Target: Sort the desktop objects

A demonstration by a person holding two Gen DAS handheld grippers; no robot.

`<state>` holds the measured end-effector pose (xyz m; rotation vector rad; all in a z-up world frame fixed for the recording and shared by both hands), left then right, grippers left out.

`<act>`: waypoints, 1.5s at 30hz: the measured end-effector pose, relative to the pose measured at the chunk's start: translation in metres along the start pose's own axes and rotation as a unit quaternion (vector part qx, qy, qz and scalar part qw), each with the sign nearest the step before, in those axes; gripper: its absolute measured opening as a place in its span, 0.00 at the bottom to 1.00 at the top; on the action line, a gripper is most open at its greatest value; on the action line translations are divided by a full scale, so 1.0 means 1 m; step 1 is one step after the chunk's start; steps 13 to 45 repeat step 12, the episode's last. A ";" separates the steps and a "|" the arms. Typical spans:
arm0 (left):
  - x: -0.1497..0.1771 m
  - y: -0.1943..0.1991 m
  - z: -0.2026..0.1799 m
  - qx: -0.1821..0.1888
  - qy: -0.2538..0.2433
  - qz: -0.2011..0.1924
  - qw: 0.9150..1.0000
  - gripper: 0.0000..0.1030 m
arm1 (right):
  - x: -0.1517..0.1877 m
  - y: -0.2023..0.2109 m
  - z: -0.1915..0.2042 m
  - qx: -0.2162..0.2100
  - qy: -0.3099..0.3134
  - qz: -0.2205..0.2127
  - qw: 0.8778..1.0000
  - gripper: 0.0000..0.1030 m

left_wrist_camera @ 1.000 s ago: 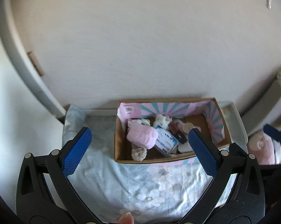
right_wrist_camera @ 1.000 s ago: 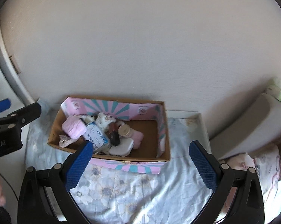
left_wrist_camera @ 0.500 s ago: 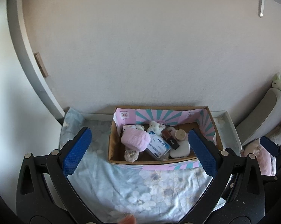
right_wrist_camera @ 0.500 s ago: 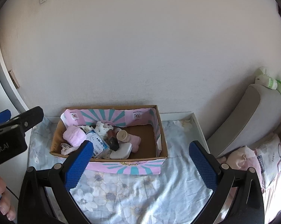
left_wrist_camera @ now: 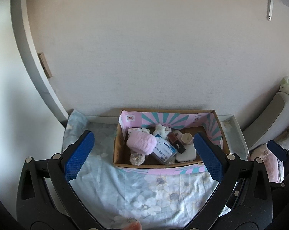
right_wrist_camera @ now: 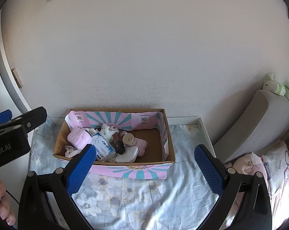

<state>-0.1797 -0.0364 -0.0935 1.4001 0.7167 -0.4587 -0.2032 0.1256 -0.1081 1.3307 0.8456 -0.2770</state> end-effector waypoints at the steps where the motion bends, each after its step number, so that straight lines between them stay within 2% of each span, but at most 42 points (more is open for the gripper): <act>1: 0.000 0.000 0.000 -0.001 0.001 0.000 1.000 1.00 | 0.000 0.000 0.000 0.000 0.000 0.000 1.000 0.99; 45: -0.002 0.001 -0.001 0.002 0.000 -0.005 1.000 1.00 | 0.000 -0.001 0.001 0.000 0.000 0.002 1.000 0.99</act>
Point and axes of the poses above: each gripper's, at about its wrist camera, not at the fingertips, and y roughly against the way its jaws point, z to its left, x to its underside, the point moved 10 cm from there along -y, roughly the way its jaws point, and after that the axes turned 4 degrees about -y, right-handed, at the moved point
